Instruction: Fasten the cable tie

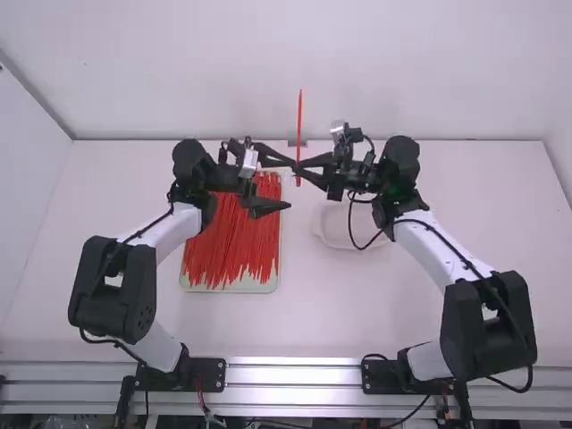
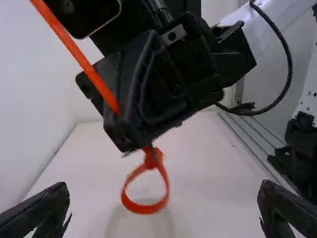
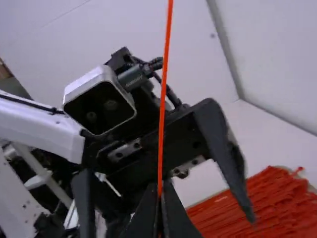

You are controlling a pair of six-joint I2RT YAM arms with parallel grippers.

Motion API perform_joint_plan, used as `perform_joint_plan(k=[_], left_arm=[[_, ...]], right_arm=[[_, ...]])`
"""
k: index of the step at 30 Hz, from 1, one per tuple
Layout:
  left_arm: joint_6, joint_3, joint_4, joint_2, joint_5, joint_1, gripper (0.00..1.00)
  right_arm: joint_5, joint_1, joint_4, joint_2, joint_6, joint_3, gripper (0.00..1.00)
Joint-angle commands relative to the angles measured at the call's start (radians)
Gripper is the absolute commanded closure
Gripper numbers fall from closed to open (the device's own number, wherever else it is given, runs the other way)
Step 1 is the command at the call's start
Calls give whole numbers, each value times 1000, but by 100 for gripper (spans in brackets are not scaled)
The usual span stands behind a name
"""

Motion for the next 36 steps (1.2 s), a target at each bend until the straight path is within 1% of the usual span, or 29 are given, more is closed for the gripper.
perform_joint_plan(k=[1, 2, 5, 7, 9, 10, 12, 16, 17, 18, 22, 24, 25, 26, 27, 29, 32, 35, 36], left_arm=[[45, 45, -49, -5, 18, 20, 1], [49, 46, -56, -5, 16, 21, 1], [81, 58, -182, -5, -52, 44, 1], [118, 58, -248, -5, -95, 53, 1], [189, 57, -351, -5, -143, 58, 1], [200, 57, -368, -5, -151, 59, 1], [279, 57, -497, -5, -220, 59, 1], [348, 57, -641, -5, -320, 58, 1], [369, 57, -692, -5, -354, 58, 1], [382, 57, -713, -5, -365, 58, 1], [457, 56, -798, -5, -374, 60, 1], [475, 56, -821, -5, -378, 58, 1], [486, 56, -836, -5, -383, 59, 1], [506, 56, -872, -5, -405, 59, 1], [508, 56, -875, -5, -409, 59, 1], [534, 56, -922, -5, -464, 59, 1], [547, 56, -974, -5, -518, 59, 1], [547, 56, -995, -5, -533, 59, 1], [546, 56, -1000, -5, -530, 59, 1]], right_arm=[[12, -51, -29, -10, -12, 21, 100], [12, -54, -33, -10, -15, 21, 100], [12, -108, -124, -10, -79, 21, 100], [12, -126, -168, -10, -109, 21, 100], [12, -142, -223, -10, -148, 21, 100], [13, -145, -232, -10, -156, 21, 100], [17, -168, -313, -10, -231, 21, 100], [144, -208, -476, -10, -329, 21, 100], [201, -222, -548, -10, -371, 21, 100], [228, -229, -584, -10, -393, 21, 100], [325, -236, -719, -10, -479, 20, 100], [376, -227, -755, -9, -501, 18, 100], [413, -220, -764, -9, -504, 12, 100], [503, -203, -766, -9, -506, -8, 100], [514, -202, -766, -9, -505, -10, 100], [629, -190, -756, -9, -494, -43, 100], [665, -181, -704, -9, -494, -100, 100], [678, -172, -650, -9, -488, -146, 100], [701, -167, -622, -9, -454, -168, 100]])
